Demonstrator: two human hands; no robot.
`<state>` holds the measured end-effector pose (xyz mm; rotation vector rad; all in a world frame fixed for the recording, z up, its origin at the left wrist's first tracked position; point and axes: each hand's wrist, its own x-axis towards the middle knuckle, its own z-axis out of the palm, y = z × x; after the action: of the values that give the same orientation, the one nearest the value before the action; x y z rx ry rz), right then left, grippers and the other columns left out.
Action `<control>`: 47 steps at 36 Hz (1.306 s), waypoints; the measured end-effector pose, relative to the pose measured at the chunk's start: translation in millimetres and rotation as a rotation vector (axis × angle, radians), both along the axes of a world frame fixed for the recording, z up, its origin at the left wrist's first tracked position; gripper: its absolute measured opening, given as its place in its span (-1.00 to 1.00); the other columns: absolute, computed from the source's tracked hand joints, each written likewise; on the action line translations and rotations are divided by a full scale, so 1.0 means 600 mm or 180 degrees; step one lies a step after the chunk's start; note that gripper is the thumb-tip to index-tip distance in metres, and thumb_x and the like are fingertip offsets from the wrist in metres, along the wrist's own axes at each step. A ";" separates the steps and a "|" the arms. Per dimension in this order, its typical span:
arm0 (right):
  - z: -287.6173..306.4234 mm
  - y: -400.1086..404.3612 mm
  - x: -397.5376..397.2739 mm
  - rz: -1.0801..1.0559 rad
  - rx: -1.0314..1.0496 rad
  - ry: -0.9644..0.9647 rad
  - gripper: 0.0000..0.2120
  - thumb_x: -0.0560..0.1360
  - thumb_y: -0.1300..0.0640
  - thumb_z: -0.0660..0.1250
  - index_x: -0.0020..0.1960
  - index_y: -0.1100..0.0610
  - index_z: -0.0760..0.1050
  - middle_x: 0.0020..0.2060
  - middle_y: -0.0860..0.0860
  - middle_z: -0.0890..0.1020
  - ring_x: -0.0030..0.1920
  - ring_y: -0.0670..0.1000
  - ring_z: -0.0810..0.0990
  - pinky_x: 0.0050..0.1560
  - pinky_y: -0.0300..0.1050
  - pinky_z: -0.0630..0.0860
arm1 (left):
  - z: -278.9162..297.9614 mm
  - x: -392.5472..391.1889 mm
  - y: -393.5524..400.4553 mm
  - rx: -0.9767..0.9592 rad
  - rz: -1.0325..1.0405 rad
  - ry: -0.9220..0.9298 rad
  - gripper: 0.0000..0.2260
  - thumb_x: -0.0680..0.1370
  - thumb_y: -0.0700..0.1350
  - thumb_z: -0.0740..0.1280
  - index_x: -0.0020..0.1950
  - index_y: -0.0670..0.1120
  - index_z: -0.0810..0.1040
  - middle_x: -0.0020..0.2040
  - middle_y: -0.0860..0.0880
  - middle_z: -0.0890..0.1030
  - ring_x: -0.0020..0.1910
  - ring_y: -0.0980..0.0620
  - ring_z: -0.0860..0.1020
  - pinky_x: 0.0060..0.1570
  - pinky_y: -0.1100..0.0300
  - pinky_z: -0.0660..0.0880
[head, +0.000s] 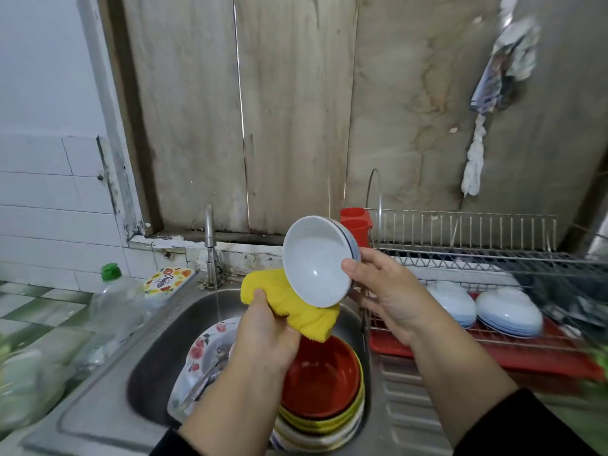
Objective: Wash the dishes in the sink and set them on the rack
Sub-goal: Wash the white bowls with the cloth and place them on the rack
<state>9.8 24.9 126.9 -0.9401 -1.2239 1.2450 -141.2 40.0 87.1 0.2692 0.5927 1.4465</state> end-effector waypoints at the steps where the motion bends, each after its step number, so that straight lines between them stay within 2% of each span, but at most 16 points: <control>1: 0.002 -0.008 0.010 0.0026 0.0001 -0.0006 -0.78 0.47 0.28 0.35 0.11 0.14 0.51 -0.11 -0.02 0.66 -0.23 -0.17 0.65 -0.27 -0.31 0.56 | -0.001 0.008 -0.006 0.0015 0.0007 0.0053 -0.48 0.67 0.09 -0.15 0.29 -0.25 0.39 0.14 -0.18 0.52 0.06 -0.10 0.49 -0.20 0.19 0.44; 4: 0.004 -0.029 0.043 0.0075 0.0128 -0.0204 -0.59 0.36 0.26 0.45 0.19 0.16 0.50 0.05 0.04 0.65 -0.12 -0.12 0.65 -0.16 -0.26 0.60 | -0.003 0.036 -0.027 0.0064 -0.0010 0.0162 -0.50 0.67 0.08 -0.17 0.09 -0.22 0.42 -0.15 -0.14 0.47 -0.28 -0.05 0.41 -0.50 0.30 0.44; 6: 0.006 -0.041 0.067 0.0087 0.0276 -0.0379 -0.51 0.23 0.25 0.55 0.13 0.12 0.53 0.03 0.02 0.67 -0.07 -0.08 0.65 -0.08 -0.22 0.60 | -0.004 0.055 -0.040 0.0061 -0.0093 0.0115 -0.53 0.68 0.07 -0.15 0.32 -0.20 0.34 0.03 -0.14 0.49 -0.22 -0.05 0.46 -0.35 0.18 0.45; 8: 0.007 -0.055 0.093 -0.0001 0.0440 -0.0637 -0.54 0.23 0.28 0.56 0.08 0.06 0.55 -0.07 -0.06 0.68 -0.08 -0.10 0.66 -0.10 -0.26 0.58 | -0.007 0.071 -0.051 0.0124 -0.0186 0.0129 -0.54 0.68 0.04 -0.15 0.32 -0.22 0.34 0.02 -0.11 0.52 -0.25 -0.03 0.49 -0.31 0.14 0.40; 11: 0.007 -0.072 0.126 -0.0110 0.0597 -0.1012 -0.57 0.30 0.32 0.51 0.08 -0.02 0.55 -0.11 -0.10 0.70 -0.04 -0.14 0.65 -0.06 -0.28 0.57 | -0.018 0.094 -0.061 0.0293 -0.0299 0.0228 -0.50 0.71 -0.05 -0.18 -0.15 -0.29 0.42 -0.46 -0.11 0.51 -0.57 0.01 0.49 -0.59 0.24 0.42; 13: 0.004 -0.080 0.146 -0.0165 0.0676 -0.1222 -0.57 0.29 0.32 0.52 0.04 -0.06 0.55 -0.10 -0.14 0.69 0.00 -0.20 0.63 -0.04 -0.32 0.55 | -0.023 0.110 -0.065 0.0413 -0.0394 0.0193 -0.47 0.70 -0.09 -0.19 -0.27 -0.28 0.39 -0.55 -0.11 0.45 -0.64 0.01 0.43 -0.65 0.25 0.39; 16: -0.001 -0.091 0.172 -0.0356 0.0735 -0.1580 -0.53 0.26 0.28 0.55 0.00 -0.15 0.52 -0.02 -0.25 0.62 0.03 -0.35 0.55 -0.03 -0.38 0.52 | -0.029 0.134 -0.066 0.0565 -0.0487 0.0190 -0.49 0.70 -0.14 -0.17 -0.29 -0.26 0.40 -0.56 -0.11 0.45 -0.65 -0.02 0.44 -0.62 0.24 0.41; 21: -0.021 -0.101 0.210 -0.0686 0.0784 -0.2035 -0.43 0.21 0.19 0.61 0.05 -0.21 0.45 0.05 -0.33 0.51 0.08 -0.40 0.44 0.05 -0.34 0.44 | -0.036 0.160 -0.067 0.0524 -0.0447 0.0250 -0.52 0.70 -0.12 -0.16 -0.06 -0.35 0.46 -0.49 -0.14 0.55 -0.60 0.00 0.51 -0.60 0.26 0.46; 26: -0.052 -0.082 0.231 -0.1055 0.0760 -0.2525 -0.20 0.16 0.16 0.64 0.34 0.00 0.42 0.24 -0.10 0.45 0.29 -0.09 0.40 0.36 -0.05 0.36 | -0.034 0.173 -0.067 0.0615 -0.0534 0.0286 -0.52 0.69 -0.17 -0.17 -0.18 -0.34 0.43 -0.59 -0.10 0.47 -0.69 0.04 0.42 -0.64 0.30 0.40; 28: -0.064 -0.072 0.234 -0.1140 0.0806 -0.2779 -0.16 0.18 0.17 0.63 0.39 0.08 0.38 0.26 -0.05 0.42 0.28 -0.10 0.37 0.36 -0.13 0.32 | -0.038 0.177 -0.063 0.0651 -0.0486 0.0457 -0.47 0.69 -0.18 -0.17 -0.21 -0.40 0.47 -0.57 -0.18 0.50 -0.66 -0.02 0.47 -0.65 0.26 0.42; 31: -0.081 -0.055 0.235 -0.1214 0.0861 -0.3022 -0.16 0.21 0.17 0.61 0.42 0.10 0.35 0.26 -0.05 0.40 0.26 -0.12 0.33 0.30 -0.29 0.23 | -0.044 0.177 -0.049 0.0833 -0.0353 0.0658 -0.34 0.66 -0.25 -0.09 -0.53 -0.36 0.54 -0.56 -0.20 0.52 -0.65 -0.07 0.49 -0.66 0.21 0.44; 33: -0.093 -0.041 0.235 -0.1298 0.0915 -0.3157 -0.16 0.21 0.16 0.61 0.42 0.09 0.34 0.32 -0.02 0.40 0.34 -0.03 0.33 0.36 -0.22 0.22 | -0.045 0.174 -0.043 0.0858 -0.0310 0.0737 -0.34 0.64 -0.28 -0.04 -0.61 -0.31 0.53 -0.58 -0.19 0.52 -0.64 -0.07 0.51 -0.66 0.20 0.45; 38: -0.120 -0.007 0.233 -0.1286 0.0820 -0.3220 -0.17 0.27 0.19 0.57 0.46 0.07 0.28 0.40 -0.03 0.32 0.38 -0.06 0.27 0.26 -0.37 0.13 | -0.044 0.169 -0.023 0.1386 -0.0149 0.1479 -0.63 0.41 -0.32 0.14 -0.55 -0.37 0.53 -0.53 -0.28 0.53 -0.59 -0.14 0.53 -0.61 0.19 0.48; 42: -0.136 0.024 0.227 -0.1337 0.0789 -0.3324 -0.18 0.28 0.18 0.56 0.46 0.05 0.28 0.42 -0.05 0.30 0.39 -0.06 0.24 0.23 -0.37 0.12 | -0.039 0.161 -0.001 0.1556 -0.0107 0.1493 -0.74 0.37 -0.42 0.14 -0.47 -0.48 0.50 -0.53 -0.32 0.52 -0.53 -0.19 0.56 -0.56 0.14 0.52; 45: -0.146 0.046 0.222 -0.1399 0.0768 -0.3330 -0.21 0.30 0.20 0.54 0.46 0.07 0.28 0.43 -0.05 0.29 0.41 -0.05 0.24 0.25 -0.32 0.15 | -0.045 0.150 0.024 0.1195 0.0040 0.1282 -0.59 0.49 -0.43 0.08 -0.53 -0.43 0.51 -0.57 -0.26 0.52 -0.55 -0.16 0.57 -0.56 0.15 0.52; 47: -0.152 0.060 0.218 -0.1428 0.0734 -0.3391 -0.22 0.33 0.20 0.52 0.47 0.09 0.26 0.43 -0.03 0.28 0.41 -0.03 0.24 0.30 -0.26 0.18 | -0.042 0.145 0.033 0.1340 0.0016 0.1491 -0.67 0.38 -0.40 0.15 -0.57 -0.41 0.49 -0.54 -0.30 0.52 -0.53 -0.19 0.56 -0.54 0.12 0.53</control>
<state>140.5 61.2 35.9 -1.6668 -1.7553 0.1697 -54.2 59.9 61.7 0.9570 0.6560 1.5125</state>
